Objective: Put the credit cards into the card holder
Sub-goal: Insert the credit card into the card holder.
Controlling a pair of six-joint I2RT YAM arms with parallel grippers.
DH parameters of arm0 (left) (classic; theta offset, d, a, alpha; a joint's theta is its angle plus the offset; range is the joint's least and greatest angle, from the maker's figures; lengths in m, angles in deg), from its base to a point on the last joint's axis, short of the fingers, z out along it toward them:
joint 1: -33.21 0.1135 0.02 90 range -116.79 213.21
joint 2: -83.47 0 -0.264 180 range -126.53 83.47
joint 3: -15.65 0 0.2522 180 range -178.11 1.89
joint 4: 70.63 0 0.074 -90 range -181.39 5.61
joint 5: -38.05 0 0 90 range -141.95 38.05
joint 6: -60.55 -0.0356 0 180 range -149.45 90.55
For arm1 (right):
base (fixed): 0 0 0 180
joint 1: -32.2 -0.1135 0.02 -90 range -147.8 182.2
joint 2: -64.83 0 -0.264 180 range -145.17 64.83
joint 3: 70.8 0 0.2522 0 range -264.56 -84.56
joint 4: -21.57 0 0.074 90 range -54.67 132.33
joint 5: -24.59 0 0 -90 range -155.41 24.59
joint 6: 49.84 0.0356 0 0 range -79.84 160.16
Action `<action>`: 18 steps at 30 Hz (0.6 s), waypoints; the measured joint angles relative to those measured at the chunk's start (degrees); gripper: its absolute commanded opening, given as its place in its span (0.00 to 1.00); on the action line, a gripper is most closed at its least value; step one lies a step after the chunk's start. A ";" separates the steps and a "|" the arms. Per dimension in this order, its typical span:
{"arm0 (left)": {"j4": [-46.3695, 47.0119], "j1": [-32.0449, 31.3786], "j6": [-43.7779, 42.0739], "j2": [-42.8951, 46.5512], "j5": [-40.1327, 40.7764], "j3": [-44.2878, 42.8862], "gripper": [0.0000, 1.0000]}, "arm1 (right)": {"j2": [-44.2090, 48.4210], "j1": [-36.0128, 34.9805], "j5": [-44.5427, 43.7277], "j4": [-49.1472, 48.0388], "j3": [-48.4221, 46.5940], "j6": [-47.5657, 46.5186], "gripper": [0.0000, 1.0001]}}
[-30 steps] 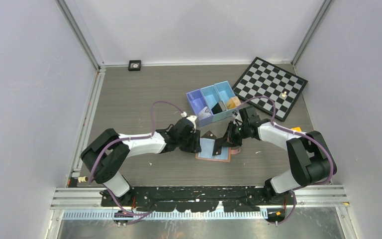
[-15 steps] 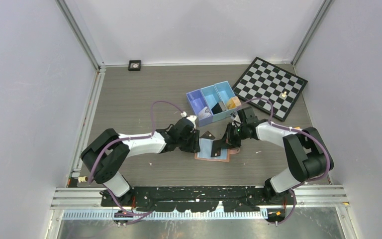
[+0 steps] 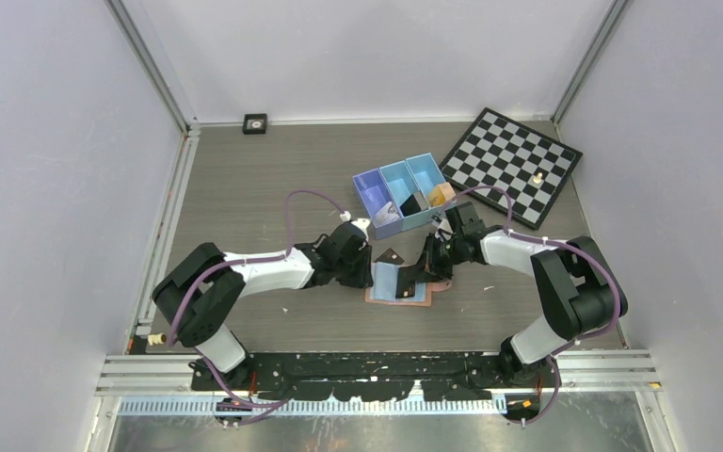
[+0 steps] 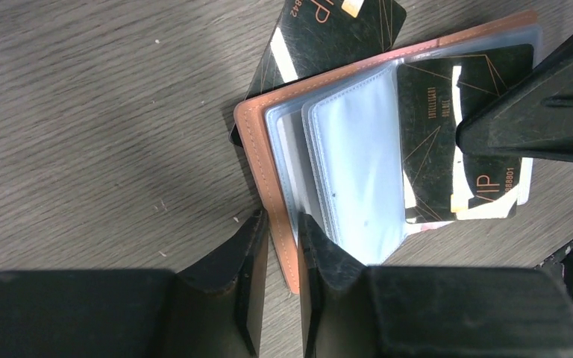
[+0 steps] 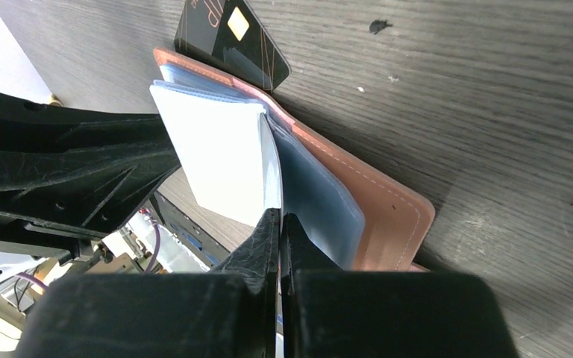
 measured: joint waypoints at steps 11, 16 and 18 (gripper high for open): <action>-0.96 0.04 -0.28 -0.13 1.44 -0.15 0.02 | 0.00 -1.09 0.46 0.87 0.00 -0.96 0.00; -1.14 0.04 -0.31 -0.17 1.46 -0.24 0.00 | 0.00 -1.11 0.37 0.83 0.00 -1.07 0.00; -1.16 0.04 -0.37 -0.22 1.46 -0.26 0.00 | 0.00 -1.16 0.24 0.79 0.00 -1.07 0.01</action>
